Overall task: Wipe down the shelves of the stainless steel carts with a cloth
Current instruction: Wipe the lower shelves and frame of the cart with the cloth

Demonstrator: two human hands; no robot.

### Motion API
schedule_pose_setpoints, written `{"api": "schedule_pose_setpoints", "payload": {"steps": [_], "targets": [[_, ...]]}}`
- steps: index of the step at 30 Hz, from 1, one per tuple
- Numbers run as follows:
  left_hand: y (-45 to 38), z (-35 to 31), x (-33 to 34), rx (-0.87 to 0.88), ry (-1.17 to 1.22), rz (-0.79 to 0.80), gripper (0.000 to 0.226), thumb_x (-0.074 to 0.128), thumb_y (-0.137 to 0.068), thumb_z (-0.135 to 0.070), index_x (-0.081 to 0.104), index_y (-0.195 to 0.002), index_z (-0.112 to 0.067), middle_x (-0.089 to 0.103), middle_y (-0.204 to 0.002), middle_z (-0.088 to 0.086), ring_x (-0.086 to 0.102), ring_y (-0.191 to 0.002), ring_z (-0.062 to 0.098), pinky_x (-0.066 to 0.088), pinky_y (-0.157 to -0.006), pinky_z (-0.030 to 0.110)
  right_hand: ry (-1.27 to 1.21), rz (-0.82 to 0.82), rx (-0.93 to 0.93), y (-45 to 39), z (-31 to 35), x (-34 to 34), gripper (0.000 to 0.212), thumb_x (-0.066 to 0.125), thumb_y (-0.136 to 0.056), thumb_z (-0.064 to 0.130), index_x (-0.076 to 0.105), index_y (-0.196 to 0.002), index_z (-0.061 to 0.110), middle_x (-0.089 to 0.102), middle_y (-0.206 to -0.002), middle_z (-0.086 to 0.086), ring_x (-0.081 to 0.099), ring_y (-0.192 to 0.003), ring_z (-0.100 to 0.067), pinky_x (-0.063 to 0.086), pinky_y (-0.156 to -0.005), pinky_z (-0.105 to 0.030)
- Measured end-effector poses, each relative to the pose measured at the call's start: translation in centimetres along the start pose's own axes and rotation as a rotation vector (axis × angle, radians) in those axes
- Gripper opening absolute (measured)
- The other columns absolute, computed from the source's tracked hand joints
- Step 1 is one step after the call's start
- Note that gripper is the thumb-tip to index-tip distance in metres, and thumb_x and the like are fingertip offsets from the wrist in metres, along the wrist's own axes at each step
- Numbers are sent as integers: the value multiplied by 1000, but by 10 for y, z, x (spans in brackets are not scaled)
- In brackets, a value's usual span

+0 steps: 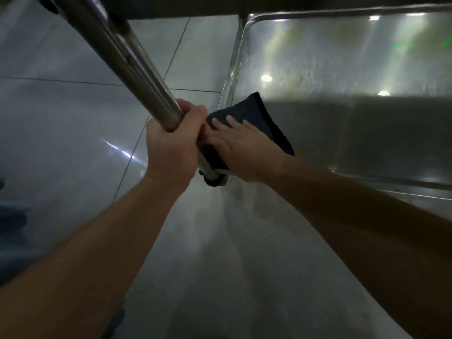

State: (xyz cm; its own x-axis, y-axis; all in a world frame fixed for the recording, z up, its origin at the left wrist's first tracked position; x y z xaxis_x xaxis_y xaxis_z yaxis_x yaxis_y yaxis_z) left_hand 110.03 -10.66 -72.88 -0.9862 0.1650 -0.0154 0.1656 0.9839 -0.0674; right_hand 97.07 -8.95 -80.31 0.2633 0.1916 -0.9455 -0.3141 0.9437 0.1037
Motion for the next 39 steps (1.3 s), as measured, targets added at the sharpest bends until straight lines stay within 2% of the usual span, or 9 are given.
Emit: {"api": "schedule_pose_setpoints", "payload": {"steps": [5,10,12,19,24,27,31,34,39], "targets": [[1,1,4,16,3,-112,16,63,-83,-8,50,-75,-12,47,-49,-2,47,-46,20,49,-55,33,-153,48,-5,67,-17,1,59,22,-105,58,24,-161,39,25,-169,15,11,-157,-7,-2,-123,-30],[0,1,6,-4,50,-95,20,58,-80,-2,43,-70,-10,42,-46,-2,41,-42,17,44,-50,28,10,119,145,139,-86,-7,70,1,-98,72,6,-163,45,1,-171,20,-12,-156,0,-10,-125,-26],[0,2,7,-1,43,-94,20,55,-79,0,42,-69,-10,40,-46,-1,39,-43,19,43,-50,29,19,113,273,140,-109,-9,74,-4,-95,73,0,-164,44,-7,-172,19,-17,-156,-3,-15,-123,-24],[-1,1,8,42,44,-97,22,51,-80,1,40,-66,-11,37,-46,-1,36,-43,17,39,-50,28,-69,-163,670,-1,-129,-31,74,13,-103,58,11,-167,19,4,-175,-5,-1,-160,-30,0,-127,-49],[-2,3,8,64,62,-112,22,49,-78,2,39,-65,-12,38,-46,-1,36,-43,17,36,-49,29,-84,-89,283,-50,-35,-13,69,18,-107,55,11,-167,22,4,-175,0,0,-161,-25,0,-128,-47],[-3,6,7,67,75,-79,22,49,-79,4,40,-65,-12,40,-46,-3,38,-43,16,39,-50,29,-29,-22,64,-18,-45,-11,69,17,-105,59,13,-166,28,7,-174,8,3,-160,-16,1,-128,-39],[-3,6,7,78,51,-87,22,48,-79,4,41,-66,-12,40,-46,-3,39,-43,17,40,-52,29,44,-125,349,-8,-137,-36,67,26,-107,53,22,-165,19,18,-173,-4,14,-159,-27,11,-126,-44],[-3,5,9,77,63,-88,21,48,-79,4,42,-67,-12,40,-46,-3,39,-43,15,39,-50,29,-7,-127,575,-43,-165,-46,72,15,-104,58,15,-166,21,9,-174,-1,4,-160,-28,3,-128,-49],[-3,5,9,75,100,-75,21,48,-80,5,42,-69,-12,41,-47,-4,39,-42,12,38,-48,26,-37,-149,496,-101,-123,-30,76,11,-101,61,16,-165,22,10,-174,-1,3,-160,-29,-2,-125,-50]]}}
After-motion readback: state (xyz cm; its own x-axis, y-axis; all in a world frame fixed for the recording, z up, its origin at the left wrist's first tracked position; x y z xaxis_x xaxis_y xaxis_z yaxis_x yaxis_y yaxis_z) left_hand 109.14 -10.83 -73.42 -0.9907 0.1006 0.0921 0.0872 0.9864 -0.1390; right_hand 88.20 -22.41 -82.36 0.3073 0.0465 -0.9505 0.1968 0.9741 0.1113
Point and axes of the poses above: each hand's wrist, its own y-axis away from the middle knuckle, its own x-axis out of the palm, z = x × y, the point moved 4 cm from there along -y, towards the middle knuckle
